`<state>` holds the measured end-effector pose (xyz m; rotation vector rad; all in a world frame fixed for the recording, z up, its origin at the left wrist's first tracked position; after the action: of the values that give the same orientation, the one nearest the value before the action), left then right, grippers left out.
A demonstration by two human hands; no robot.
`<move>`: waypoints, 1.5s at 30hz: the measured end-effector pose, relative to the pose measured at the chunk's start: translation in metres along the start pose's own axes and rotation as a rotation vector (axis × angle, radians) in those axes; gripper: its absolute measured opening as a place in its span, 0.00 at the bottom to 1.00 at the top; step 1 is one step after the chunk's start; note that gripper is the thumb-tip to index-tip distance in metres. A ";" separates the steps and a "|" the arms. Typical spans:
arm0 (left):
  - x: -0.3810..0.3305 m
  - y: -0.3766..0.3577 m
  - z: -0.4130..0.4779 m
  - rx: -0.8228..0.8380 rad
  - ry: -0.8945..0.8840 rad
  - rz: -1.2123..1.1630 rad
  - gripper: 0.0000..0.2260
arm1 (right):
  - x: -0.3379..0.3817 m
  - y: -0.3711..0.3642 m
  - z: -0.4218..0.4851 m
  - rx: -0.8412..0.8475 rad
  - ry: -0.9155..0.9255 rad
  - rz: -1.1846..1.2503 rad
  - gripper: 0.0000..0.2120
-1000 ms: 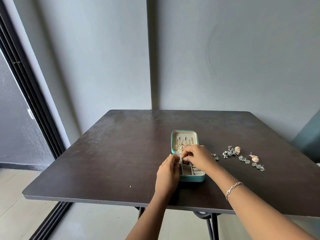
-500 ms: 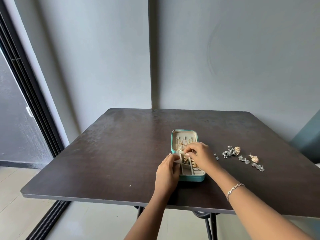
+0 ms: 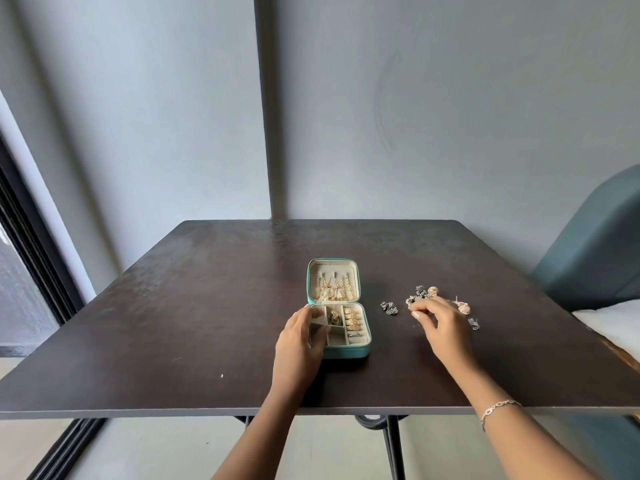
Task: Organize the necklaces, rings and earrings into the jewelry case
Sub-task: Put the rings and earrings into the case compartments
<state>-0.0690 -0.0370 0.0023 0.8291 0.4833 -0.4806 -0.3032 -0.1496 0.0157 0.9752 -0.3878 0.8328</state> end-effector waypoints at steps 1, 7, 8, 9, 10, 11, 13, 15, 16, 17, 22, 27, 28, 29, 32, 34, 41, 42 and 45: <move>0.000 0.000 0.000 -0.005 -0.006 0.006 0.10 | -0.008 0.002 0.003 -0.012 -0.035 -0.005 0.08; -0.003 0.000 0.000 -0.017 -0.032 0.027 0.10 | 0.004 -0.013 0.006 0.016 0.014 -0.084 0.08; -0.003 0.000 0.000 -0.017 -0.029 0.027 0.10 | 0.006 -0.016 0.008 0.025 0.023 -0.087 0.08; -0.003 0.000 0.000 -0.017 -0.023 0.029 0.10 | 0.006 -0.019 0.010 0.027 0.016 -0.089 0.08; -0.002 0.000 0.000 -0.013 -0.017 0.032 0.10 | 0.004 -0.021 0.013 0.021 0.002 -0.094 0.08; -0.002 0.000 0.000 -0.011 -0.015 0.037 0.09 | 0.002 -0.023 0.016 0.016 -0.017 -0.101 0.08; -0.003 -0.001 0.000 -0.011 -0.019 0.046 0.09 | 0.001 -0.030 0.019 0.021 -0.034 -0.111 0.06; -0.004 0.001 0.001 -0.014 -0.023 0.053 0.09 | 0.004 -0.037 0.021 0.034 -0.025 -0.130 0.05; -0.004 0.001 0.001 -0.015 -0.024 0.057 0.09 | 0.005 -0.041 0.022 0.048 -0.027 -0.139 0.05; -0.005 0.001 0.001 -0.015 -0.028 0.058 0.09 | 0.005 -0.045 0.024 0.061 -0.033 -0.145 0.05; -0.006 0.005 0.001 -0.033 -0.035 0.056 0.08 | 0.003 -0.054 0.027 0.125 -0.072 -0.178 0.04; -0.005 0.003 0.000 -0.031 -0.027 0.057 0.07 | -0.005 -0.052 0.028 0.156 -0.170 -0.060 0.05; -0.004 0.003 0.000 -0.032 -0.028 0.057 0.07 | -0.005 -0.049 0.030 0.158 -0.210 0.001 0.05; -0.004 0.003 0.000 -0.036 -0.032 0.059 0.07 | -0.003 -0.046 0.032 0.169 -0.248 0.059 0.04; -0.002 0.004 0.001 -0.067 -0.054 0.084 0.07 | -0.005 -0.050 0.040 0.269 -0.394 0.237 0.05; -0.001 0.008 0.000 -0.096 -0.053 0.083 0.06 | -0.007 -0.051 0.042 0.327 -0.507 0.317 0.09; -0.041 0.015 0.016 -0.182 -0.142 -0.097 0.05 | 0.032 -0.035 0.036 0.481 -0.662 0.552 0.07; -0.052 0.018 0.021 -0.208 -0.170 -0.139 0.05 | 0.040 -0.032 0.033 0.496 -0.667 0.577 0.06; -0.075 0.021 0.034 -0.224 -0.214 -0.239 0.06 | 0.057 -0.028 0.023 0.542 -0.683 0.594 0.05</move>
<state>-0.1091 -0.0359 0.0775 0.4998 0.4307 -0.7139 -0.2441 -0.1519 0.0475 1.6960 -1.1144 1.1551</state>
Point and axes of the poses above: each hand's wrist, its own z-axis towards the middle knuckle, its own y-axis out of the back of the hand, x = y × z, the point moved 10 cm from there along z, towards the middle knuckle, and after that the axes turned 12 degrees about -y, right-handed, at the moved point
